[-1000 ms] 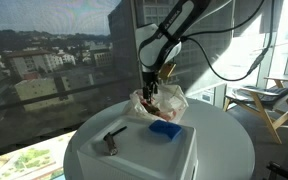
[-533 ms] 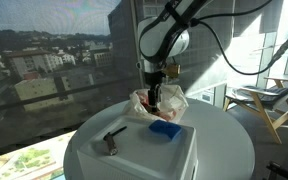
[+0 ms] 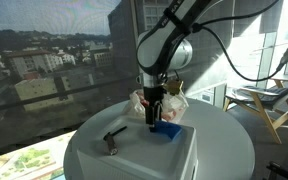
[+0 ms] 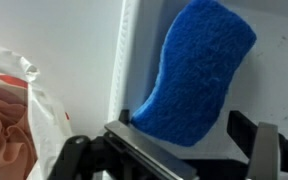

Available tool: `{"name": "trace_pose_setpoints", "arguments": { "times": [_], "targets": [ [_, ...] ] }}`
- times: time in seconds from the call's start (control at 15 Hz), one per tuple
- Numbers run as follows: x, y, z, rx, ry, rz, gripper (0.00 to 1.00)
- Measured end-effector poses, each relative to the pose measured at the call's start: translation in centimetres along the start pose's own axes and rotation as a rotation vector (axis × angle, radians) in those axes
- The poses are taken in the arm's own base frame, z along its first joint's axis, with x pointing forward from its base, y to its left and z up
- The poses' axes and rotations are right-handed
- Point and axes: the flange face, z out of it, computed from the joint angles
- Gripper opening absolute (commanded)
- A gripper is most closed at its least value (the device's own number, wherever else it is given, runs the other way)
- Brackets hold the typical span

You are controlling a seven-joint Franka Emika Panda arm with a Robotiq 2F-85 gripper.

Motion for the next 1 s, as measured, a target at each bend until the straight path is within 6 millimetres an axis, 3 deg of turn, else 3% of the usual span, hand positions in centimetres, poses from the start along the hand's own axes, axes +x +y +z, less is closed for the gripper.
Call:
{"name": "trace_pose_setpoints", "arguments": {
  "times": [0.13, 0.2, 0.27, 0.47, 0.6, 0.73, 1.0],
  "targets": [
    [0.2, -1.1, 0.8, -0.008, 0.011, 0.033, 1.00],
    [0.3, -1.4, 1.0, -0.018, 0.019, 0.051, 0.75],
    [0.4, -1.6, 1.1, -0.032, 0.026, 0.068, 0.74],
    [0.7, -2.2, 1.3, -0.096, 0.060, 0.108, 0.51],
    [1.0, -2.9, 1.0, -0.147, 0.085, 0.130, 0.46],
    [1.1, -3.4, 0.8, -0.206, 0.115, 0.159, 0.35],
    [0.3, -3.2, -1.6, -0.350, 0.200, 0.247, 0.05]
  ]
}}
